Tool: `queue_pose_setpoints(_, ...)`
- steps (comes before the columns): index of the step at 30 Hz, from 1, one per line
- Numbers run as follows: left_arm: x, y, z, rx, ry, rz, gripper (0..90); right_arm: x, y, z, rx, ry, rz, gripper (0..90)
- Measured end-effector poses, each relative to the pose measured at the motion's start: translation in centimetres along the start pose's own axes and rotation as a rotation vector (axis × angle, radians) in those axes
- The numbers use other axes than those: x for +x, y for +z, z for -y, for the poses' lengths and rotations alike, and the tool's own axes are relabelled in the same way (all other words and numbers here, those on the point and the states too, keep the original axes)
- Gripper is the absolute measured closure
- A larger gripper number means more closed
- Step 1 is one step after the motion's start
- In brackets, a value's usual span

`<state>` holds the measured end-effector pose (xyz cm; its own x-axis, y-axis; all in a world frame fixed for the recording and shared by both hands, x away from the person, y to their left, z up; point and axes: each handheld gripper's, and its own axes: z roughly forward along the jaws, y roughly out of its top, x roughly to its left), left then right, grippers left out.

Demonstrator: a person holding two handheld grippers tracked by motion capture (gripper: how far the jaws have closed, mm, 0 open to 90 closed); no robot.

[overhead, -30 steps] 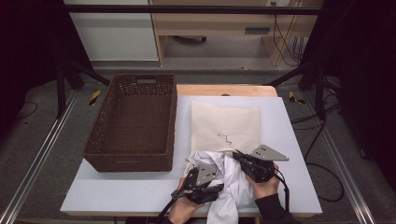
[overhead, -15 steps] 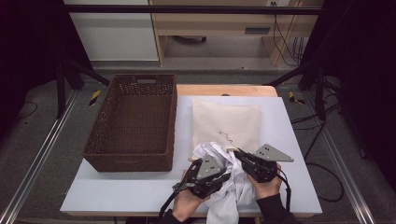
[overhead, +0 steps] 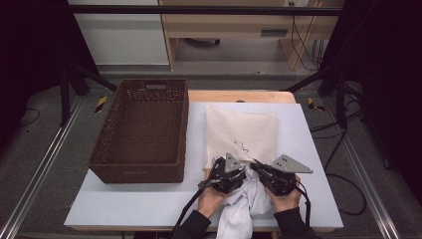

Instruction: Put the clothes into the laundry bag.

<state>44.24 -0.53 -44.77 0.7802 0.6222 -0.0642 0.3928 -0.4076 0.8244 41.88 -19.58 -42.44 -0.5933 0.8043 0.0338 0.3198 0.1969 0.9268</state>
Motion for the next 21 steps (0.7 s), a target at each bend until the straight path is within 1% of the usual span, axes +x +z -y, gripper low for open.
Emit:
queue_pose_setpoints(1,-0.2,-0.9,0.0,-0.001,0.007,0.012,65.4,0.0,0.0,0.1,0.003,-0.001,0.002,87.2)
queue_pose_setpoints(2,-0.3,-1.5,0.0,-0.004,0.015,0.015,59.0,-0.2,0.1,0.1,0.005,0.002,0.006,87.2)
queue_pose_setpoints(4,-0.6,-3.3,0.1,-0.012,0.037,0.019,49.9,-0.3,0.1,0.2,0.008,0.005,0.010,87.2)
queue_pose_setpoints(6,-0.8,-5.2,0.4,-0.033,0.049,0.002,42.4,-0.4,0.1,0.3,0.011,0.006,0.014,87.2)
queue_pose_setpoints(7,-0.9,-6.0,0.6,-0.046,0.056,0.005,37.0,-0.4,0.1,0.2,0.014,0.007,0.015,87.1)
queue_pose_setpoints(8,-1.0,-6.7,0.9,-0.055,0.052,0.016,37.0,-0.4,0.1,0.2,0.014,0.007,0.015,87.1)
queue_pose_setpoints(9,-1.1,-7.1,1.3,-0.056,0.049,0.031,35.1,-0.4,0.1,0.2,0.016,0.009,0.016,87.1)
queue_pose_setpoints(10,-1.2,-7.3,1.8,-0.053,0.047,0.038,35.1,-0.4,0.1,0.2,0.016,0.009,0.016,87.1)
queue_pose_setpoints(11,-1.3,-7.2,2.4,-0.038,0.047,0.038,34.9,-0.4,0.2,0.2,0.017,0.008,0.019,87.1)
queue_pose_setpoints(13,-1.3,-6.3,3.6,0.002,0.040,0.027,34.9,-0.4,0.2,0.3,0.020,0.007,0.015,86.9)
queue_pose_setpoints(14,-1.2,-5.7,4.2,0.009,0.027,0.031,34.9,-0.4,0.3,0.3,0.020,0.009,0.016,86.9)
queue_pose_setpoints(15,-1.1,-5.2,4.6,0.007,0.010,0.037,39.9,-0.3,0.4,0.3,0.025,0.007,0.012,86.9)
queue_pose_setpoints(16,-1.1,-4.9,4.8,-0.005,-0.002,0.032,39.9,-0.3,0.4,0.3,0.025,0.007,0.012,86.9)
queue_pose_setpoints(17,-1.0,-4.7,4.9,-0.013,-0.010,0.019,47.6,-0.3,0.4,0.3,0.025,0.001,0.011,87.0)
queue_pose_setpoints(18,-0.8,-4.5,4.8,-0.006,-0.023,0.017,54.0,-0.2,0.5,0.3,0.026,0.000,0.012,87.0)
queue_pose_setpoints(19,-0.7,-4.3,4.5,0.010,-0.025,0.020,60.3,-0.2,0.5,0.3,0.027,0.001,0.009,87.1)
queue_pose_setpoints(20,-0.6,-4.2,4.3,0.019,-0.018,0.025,70.2,-0.2,0.5,0.3,0.029,0.001,0.008,87.3)
queue_pose_setpoints(21,-0.6,-4.2,4.1,0.026,-0.022,0.034,78.1,-0.2,0.5,0.3,0.029,0.000,0.008,87.4)
